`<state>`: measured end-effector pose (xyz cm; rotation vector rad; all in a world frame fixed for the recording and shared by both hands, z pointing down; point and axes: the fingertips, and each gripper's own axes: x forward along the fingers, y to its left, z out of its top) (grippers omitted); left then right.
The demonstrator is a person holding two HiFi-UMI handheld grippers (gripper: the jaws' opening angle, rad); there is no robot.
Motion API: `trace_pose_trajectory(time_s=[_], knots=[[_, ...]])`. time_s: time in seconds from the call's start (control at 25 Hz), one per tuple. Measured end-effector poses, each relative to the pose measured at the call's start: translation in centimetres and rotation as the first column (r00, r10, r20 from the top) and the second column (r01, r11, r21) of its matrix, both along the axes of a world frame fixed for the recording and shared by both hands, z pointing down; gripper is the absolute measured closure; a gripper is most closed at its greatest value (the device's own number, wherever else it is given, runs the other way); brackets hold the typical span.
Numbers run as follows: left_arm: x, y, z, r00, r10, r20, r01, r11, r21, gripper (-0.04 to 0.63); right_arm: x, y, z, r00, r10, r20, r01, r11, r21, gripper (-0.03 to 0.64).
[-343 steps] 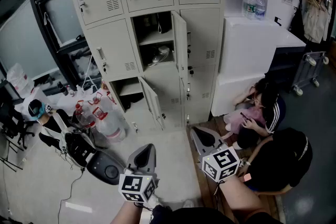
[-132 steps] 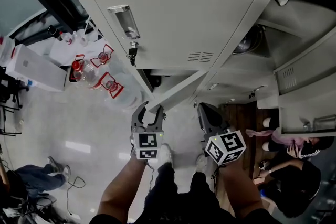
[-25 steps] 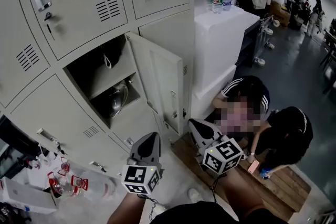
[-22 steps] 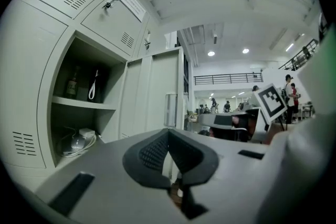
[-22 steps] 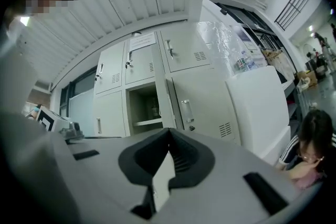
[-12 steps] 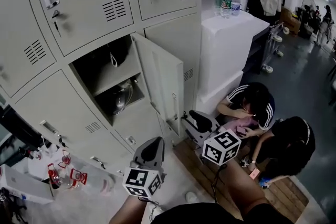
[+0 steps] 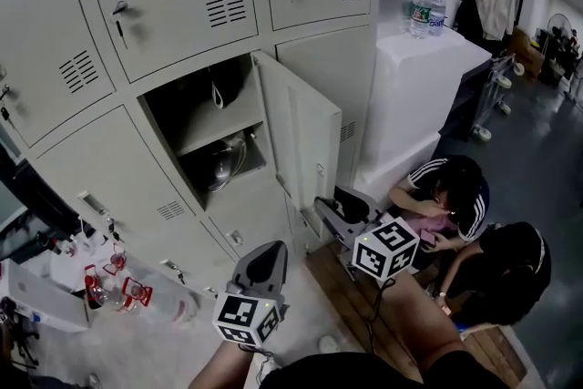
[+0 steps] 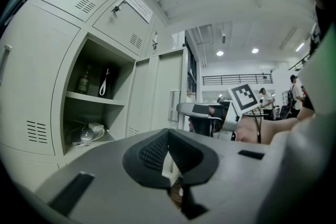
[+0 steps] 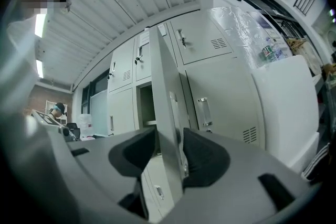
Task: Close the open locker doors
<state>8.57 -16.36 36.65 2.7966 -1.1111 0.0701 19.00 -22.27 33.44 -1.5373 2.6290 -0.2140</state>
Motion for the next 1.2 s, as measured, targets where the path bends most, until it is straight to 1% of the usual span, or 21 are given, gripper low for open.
trace_pose_trajectory(time_s=[0.2, 0.32, 0.6, 0.8, 1.0, 1.2], knots=[[-0.4, -0.5, 0.3, 1.000, -0.020, -0.007, 0.020, 1.000, -0.011, 0.591, -0.6, -0.4, 0.2, 1.000, -0.013, -0.018, 0.014, 1.000, 0.006, 0.469], [-0.6, -0.7, 0.4, 1.000, -0.026, -0.008, 0.026, 1.000, -0.011, 0.591, -1.3, -0.3, 0.2, 0.999, -0.033, -0.033, 0.033, 0.999, 0.013, 0.466], [-1.8, -1.6, 0.7, 0.999, -0.050, -0.017, 0.050, 0.998, -0.025, 0.591, -4.5, -0.1, 0.0, 0.992, -0.083, -0.091, 0.087, 0.996, 0.035, 0.463], [-3.8, -2.1, 1.2, 0.997, -0.079, -0.021, 0.078, 0.996, -0.043, 0.591, -7.7, -0.2, -0.1, 0.984, -0.132, -0.122, 0.139, 0.989, 0.047, 0.459], [-6.4, -2.7, 1.6, 0.993, -0.114, -0.022, 0.113, 0.992, -0.057, 0.591, -11.2, -0.7, -0.1, 0.973, -0.161, -0.164, 0.173, 0.983, 0.062, 0.456], [-9.7, -3.3, 1.7, 0.988, -0.155, -0.018, 0.154, 0.986, -0.063, 0.591, -14.7, -1.7, 0.0, 0.968, -0.190, -0.163, 0.202, 0.977, 0.064, 0.469]])
